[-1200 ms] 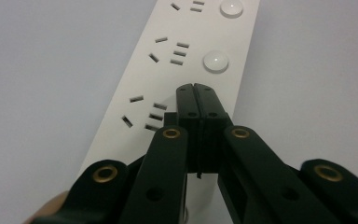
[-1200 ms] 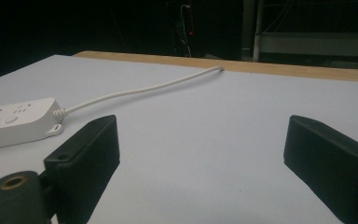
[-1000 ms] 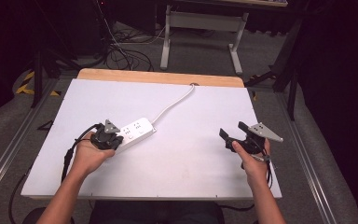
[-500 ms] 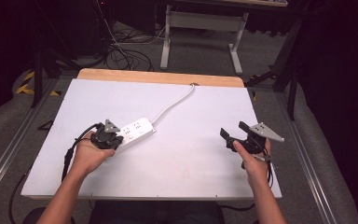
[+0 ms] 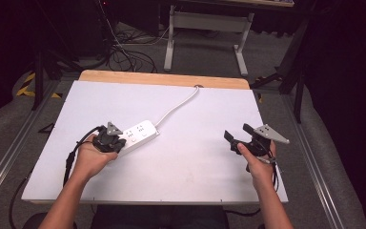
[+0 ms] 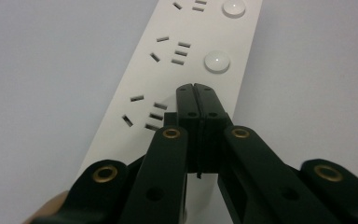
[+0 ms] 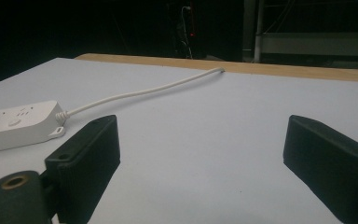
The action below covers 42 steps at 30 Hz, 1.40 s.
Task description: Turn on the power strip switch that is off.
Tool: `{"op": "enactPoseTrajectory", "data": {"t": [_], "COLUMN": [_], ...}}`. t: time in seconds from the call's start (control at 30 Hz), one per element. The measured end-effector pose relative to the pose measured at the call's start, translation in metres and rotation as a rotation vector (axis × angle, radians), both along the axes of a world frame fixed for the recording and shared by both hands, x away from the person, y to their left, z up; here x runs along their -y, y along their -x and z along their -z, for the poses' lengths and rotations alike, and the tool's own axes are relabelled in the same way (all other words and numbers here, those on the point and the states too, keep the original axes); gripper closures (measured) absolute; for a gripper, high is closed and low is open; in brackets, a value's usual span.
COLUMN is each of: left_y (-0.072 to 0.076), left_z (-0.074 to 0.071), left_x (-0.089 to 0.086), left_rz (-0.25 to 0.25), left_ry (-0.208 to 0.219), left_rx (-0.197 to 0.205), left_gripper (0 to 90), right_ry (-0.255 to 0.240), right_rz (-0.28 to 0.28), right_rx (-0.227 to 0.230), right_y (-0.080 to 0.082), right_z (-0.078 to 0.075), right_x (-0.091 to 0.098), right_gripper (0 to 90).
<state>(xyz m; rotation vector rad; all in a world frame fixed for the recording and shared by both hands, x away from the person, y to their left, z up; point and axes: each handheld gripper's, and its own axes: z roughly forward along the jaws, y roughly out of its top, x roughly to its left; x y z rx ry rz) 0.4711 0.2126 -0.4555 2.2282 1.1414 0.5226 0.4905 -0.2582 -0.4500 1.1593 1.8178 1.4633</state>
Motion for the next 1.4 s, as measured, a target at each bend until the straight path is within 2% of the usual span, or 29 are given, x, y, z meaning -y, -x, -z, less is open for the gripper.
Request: {"op": "enactPoseTrajectory", "data": {"t": [0.03, 0.23, 0.47, 0.57, 0.7, 0.77, 0.83, 1.1, 1.3, 1.4], "left_y": [0.0, 0.002, 0.003, 0.003, 0.003, 0.003, 0.004, 0.009, 0.013, 0.014], "left_z": [0.0, 0.0, 0.0, 0.001, 0.001, 0.0, -0.001, -0.011, -0.016, -0.018], "left_x": [0.0, 0.002, 0.002, 0.004, 0.004, 0.003, 0.001, -0.005, -0.016, -0.023], "left_rz": [0.003, 0.022, 0.03, 0.034, 0.042, 0.045, 0.035, 0.014, -0.012, -0.018], "left_ry": [0.008, -0.03, -0.037, -0.02, -0.023, -0.008, -0.012, 0.079, 0.162, 0.187], "left_rx": [-0.005, 0.024, 0.042, 0.038, 0.055, 0.061, 0.071, 0.143, 0.222, 0.256], "left_gripper": [90.0, 90.0, 90.0, 90.0, 90.0, 89.9, 89.9, 89.9, 89.4, 87.1], "right_ry": [0.002, 0.004, 0.013, 0.017, 0.016, 0.016, 0.017, 0.015, 0.01, 0.01], "right_rz": [-0.002, -0.004, -0.008, -0.011, -0.009, -0.009, -0.011, -0.011, -0.011, -0.01], "right_rx": [0.0, 0.001, -0.006, -0.007, -0.007, -0.009, -0.007, -0.011, -0.014, -0.012], "right_y": [0.0, -0.001, -0.003, -0.003, -0.003, -0.004, -0.004, -0.005, -0.006, -0.006], "right_z": [0.0, 0.0, 0.002, 0.002, 0.002, 0.002, 0.002, 0.003, 0.003, 0.003], "right_x": [-0.001, -0.001, -0.002, -0.002, -0.002, -0.002, -0.003, -0.002, -0.002, -0.002], "right_gripper": [11.6, 11.6, 11.5, 11.5, 11.6, 11.5, 11.6, 11.6, 11.6, 11.6]}}
